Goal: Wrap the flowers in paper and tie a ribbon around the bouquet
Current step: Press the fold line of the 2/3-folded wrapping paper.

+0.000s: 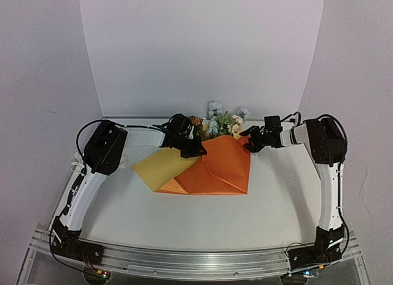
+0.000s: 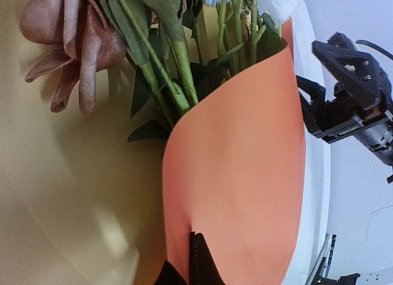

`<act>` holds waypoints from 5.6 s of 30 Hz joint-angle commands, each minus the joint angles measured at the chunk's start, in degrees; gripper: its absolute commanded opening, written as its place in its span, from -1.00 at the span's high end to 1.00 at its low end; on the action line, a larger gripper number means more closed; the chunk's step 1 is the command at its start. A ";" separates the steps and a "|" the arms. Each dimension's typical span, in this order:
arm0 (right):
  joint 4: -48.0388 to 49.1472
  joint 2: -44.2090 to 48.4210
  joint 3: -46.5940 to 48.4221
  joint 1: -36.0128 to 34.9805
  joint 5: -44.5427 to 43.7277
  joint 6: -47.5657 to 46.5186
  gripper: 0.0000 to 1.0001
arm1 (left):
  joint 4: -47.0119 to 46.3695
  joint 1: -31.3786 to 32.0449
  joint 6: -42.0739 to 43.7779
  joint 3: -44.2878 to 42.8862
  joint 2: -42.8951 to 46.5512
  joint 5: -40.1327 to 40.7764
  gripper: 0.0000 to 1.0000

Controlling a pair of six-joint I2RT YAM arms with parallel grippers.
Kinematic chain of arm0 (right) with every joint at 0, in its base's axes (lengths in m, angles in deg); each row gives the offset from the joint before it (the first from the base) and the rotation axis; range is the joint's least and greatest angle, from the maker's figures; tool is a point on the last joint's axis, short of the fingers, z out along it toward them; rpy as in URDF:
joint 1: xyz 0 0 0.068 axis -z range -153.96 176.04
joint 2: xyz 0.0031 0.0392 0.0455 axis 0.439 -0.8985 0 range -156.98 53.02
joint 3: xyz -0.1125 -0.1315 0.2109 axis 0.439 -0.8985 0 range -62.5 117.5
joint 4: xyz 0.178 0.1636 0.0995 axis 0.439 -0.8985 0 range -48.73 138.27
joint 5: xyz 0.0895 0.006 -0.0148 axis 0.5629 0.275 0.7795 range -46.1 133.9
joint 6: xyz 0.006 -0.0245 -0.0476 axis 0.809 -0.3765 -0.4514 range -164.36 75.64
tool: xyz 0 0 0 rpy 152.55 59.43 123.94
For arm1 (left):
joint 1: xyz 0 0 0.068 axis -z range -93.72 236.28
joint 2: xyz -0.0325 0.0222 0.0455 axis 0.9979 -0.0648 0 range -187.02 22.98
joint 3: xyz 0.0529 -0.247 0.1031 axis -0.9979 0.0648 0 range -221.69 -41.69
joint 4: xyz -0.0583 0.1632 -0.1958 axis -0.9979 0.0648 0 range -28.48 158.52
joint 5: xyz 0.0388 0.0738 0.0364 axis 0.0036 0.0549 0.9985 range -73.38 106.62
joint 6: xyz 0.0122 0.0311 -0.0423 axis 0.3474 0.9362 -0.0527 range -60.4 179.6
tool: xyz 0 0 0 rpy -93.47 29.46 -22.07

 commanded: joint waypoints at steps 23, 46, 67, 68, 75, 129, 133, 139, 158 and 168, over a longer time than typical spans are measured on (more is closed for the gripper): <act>-3.11 12.78 -5.74 4.71 4.60 -4.47 -0.46 | -1.40 -1.33 -1.00 1.17 0.18 -3.48 1.00; 26.01 14.59 -35.11 -3.24 5.85 6.97 -0.29 | -1.82 -1.41 -1.73 -0.44 -1.73 -4.29 1.00; 6.81 1.78 -8.28 1.15 1.37 10.31 -0.29 | -1.83 -1.77 -1.61 -0.82 -2.23 -6.29 1.00; 5.92 0.97 -7.01 1.48 0.88 11.18 -0.29 | -1.86 -1.77 -1.63 -0.65 -2.11 -6.35 1.00; 2.53 -6.00 4.13 3.45 -1.26 16.57 -0.31 | -2.08 -1.77 -1.73 -0.08 -1.63 -6.62 0.99; 10.50 16.44 -32.81 -21.50 2.71 -4.09 0.23 | -1.66 -1.85 -0.85 3.68 4.95 -4.26 0.92; 10.55 16.31 -33.41 -21.52 1.22 -3.80 0.24 | -1.18 -1.85 -0.80 7.18 9.34 -2.81 0.66; 10.81 15.42 -34.76 -21.66 -0.05 -3.39 0.24 | -2.47 -2.78 -2.55 23.77 27.02 2.21 0.14; 12.92 14.05 -35.85 -21.66 -0.36 -2.41 0.25 | -17.75 -2.27 -26.38 76.87 64.98 15.33 -0.11; 14.21 12.97 -35.83 -21.66 -0.05 -1.57 0.26 | -25.52 3.82 -35.46 79.11 59.34 22.04 0.15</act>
